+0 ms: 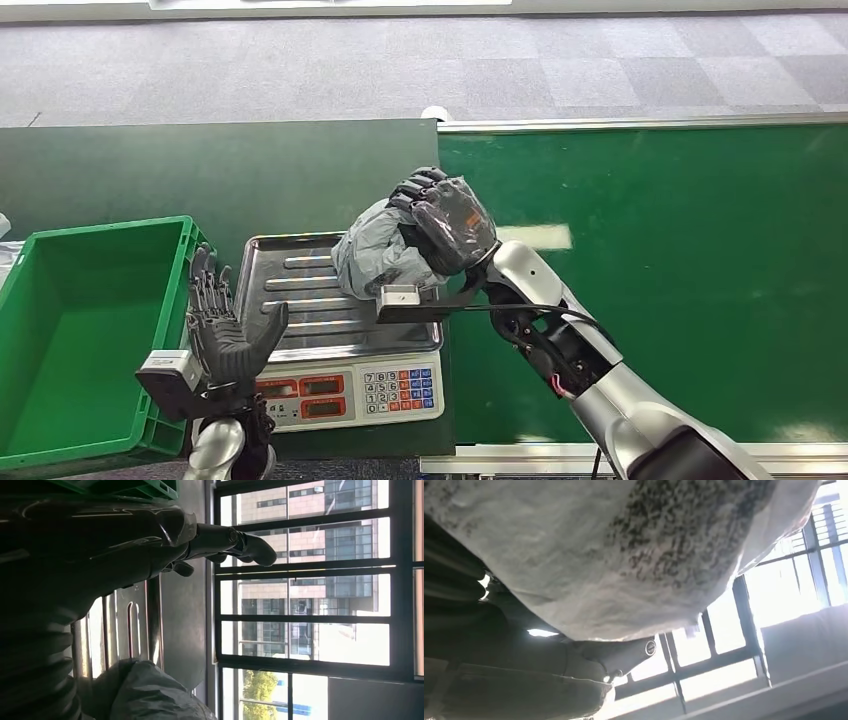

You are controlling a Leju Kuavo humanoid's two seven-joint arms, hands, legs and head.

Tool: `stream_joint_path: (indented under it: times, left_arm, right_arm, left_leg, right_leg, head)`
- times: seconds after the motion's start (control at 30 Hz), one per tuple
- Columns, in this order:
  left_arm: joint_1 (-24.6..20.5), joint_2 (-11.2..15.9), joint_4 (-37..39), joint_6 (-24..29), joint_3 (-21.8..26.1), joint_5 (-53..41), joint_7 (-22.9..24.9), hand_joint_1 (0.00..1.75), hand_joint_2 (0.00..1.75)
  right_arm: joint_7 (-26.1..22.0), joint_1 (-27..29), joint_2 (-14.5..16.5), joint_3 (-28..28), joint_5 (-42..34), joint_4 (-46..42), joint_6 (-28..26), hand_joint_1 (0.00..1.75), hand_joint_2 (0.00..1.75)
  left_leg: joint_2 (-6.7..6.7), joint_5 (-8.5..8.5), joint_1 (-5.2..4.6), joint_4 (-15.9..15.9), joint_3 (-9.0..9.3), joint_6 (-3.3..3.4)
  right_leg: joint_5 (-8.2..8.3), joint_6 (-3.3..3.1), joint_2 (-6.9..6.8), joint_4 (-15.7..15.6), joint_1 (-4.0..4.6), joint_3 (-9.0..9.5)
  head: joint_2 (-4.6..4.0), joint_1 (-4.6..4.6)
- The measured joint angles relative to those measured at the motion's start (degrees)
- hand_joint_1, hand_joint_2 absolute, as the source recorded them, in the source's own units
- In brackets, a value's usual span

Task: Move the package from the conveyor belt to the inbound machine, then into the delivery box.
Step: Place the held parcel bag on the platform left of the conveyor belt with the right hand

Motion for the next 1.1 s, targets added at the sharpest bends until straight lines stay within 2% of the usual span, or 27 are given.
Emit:
stream_joint_path:
  times: [0.13,0.53,0.57,0.6,0.67,0.7,0.73,0.97,1.1]
  left_arm:
    - [-0.5,0.3,0.2,-0.1,-0.6,0.0,0.2,0.00,1.75]
    - [-1.4,0.8,1.7,-0.3,-1.7,0.0,0.3,0.00,1.75]
    - [-1.4,0.8,1.8,-0.3,-1.7,0.0,0.4,0.00,1.75]
    - [-1.5,0.8,1.8,-0.4,-1.7,-0.1,0.4,0.00,1.75]
    - [-1.5,0.8,2.0,-0.4,-1.7,-0.3,0.7,0.00,1.75]
    - [-1.5,0.8,2.0,-0.3,-1.8,-0.4,0.8,0.00,1.75]
    - [-1.5,0.8,2.1,-0.3,-1.8,-0.5,0.8,0.00,1.75]
    - [-1.5,0.8,2.8,0.0,-1.8,-0.6,0.9,0.00,1.75]
    - [-1.5,0.8,3.0,0.3,-1.7,-0.8,0.8,0.00,1.75]
  right_arm:
    - [-2.4,1.6,0.8,0.1,-2.9,3.5,-0.4,1.75,1.75]
    - [-2.6,4.2,3.1,0.7,-5.5,7.8,2.6,1.75,1.75]
    - [-3.0,4.3,3.2,0.6,-6.6,7.9,3.7,1.69,1.75]
    - [-3.8,4.3,3.3,0.3,-8.4,7.9,5.4,1.33,1.75]
    - [-6.1,4.7,3.6,-0.8,-14.0,8.0,10.2,0.46,1.75]
    - [-7.2,5.0,3.7,-1.6,-17.3,8.0,12.9,0.08,1.75]
    - [-8.0,5.4,3.8,-2.5,-20.6,7.9,15.9,0.01,1.75]
    - [-9.0,7.6,3.8,-9.5,-39.5,4.3,35.3,0.00,1.75]
    - [-7.8,9.3,3.3,-12.1,-45.8,1.7,41.4,0.00,1.75]
  left_leg:
    - [0.03,0.00,0.00,0.0,0.01,0.00]
    - [0.06,0.00,0.01,0.0,0.03,0.00]
    - [0.06,0.00,0.00,0.0,0.03,0.00]
    - [0.06,0.00,0.00,0.0,0.04,0.00]
    - [0.06,0.00,0.00,0.0,0.04,0.00]
    - [0.05,0.00,0.00,0.0,0.04,0.00]
    - [0.05,0.00,0.00,0.0,0.04,0.00]
    - [0.04,0.00,0.00,0.0,0.03,0.00]
    - [0.05,0.00,0.00,0.0,0.02,0.00]
  right_leg:
    - [0.00,0.00,0.00,0.0,0.00,0.00]
    - [0.00,0.00,0.02,0.0,0.01,0.01]
    - [0.00,0.00,0.02,0.0,0.00,0.01]
    - [0.00,0.00,0.02,0.0,0.00,0.01]
    - [0.01,0.00,0.02,0.0,0.00,0.01]
    - [0.01,0.00,0.01,0.0,0.00,0.01]
    - [0.01,0.00,0.01,0.0,0.00,0.01]
    - [0.00,-0.01,0.02,0.0,0.00,-0.01]
    - [0.00,0.00,0.01,0.0,0.00,-0.01]
  head:
    - [0.00,-0.01]
    - [0.00,0.00]
    - [0.00,-0.01]
    - [0.00,0.00]
    - [0.00,0.00]
    - [0.00,0.01]
    - [0.00,0.00]
    - [0.00,-0.01]
    - [0.00,-0.01]
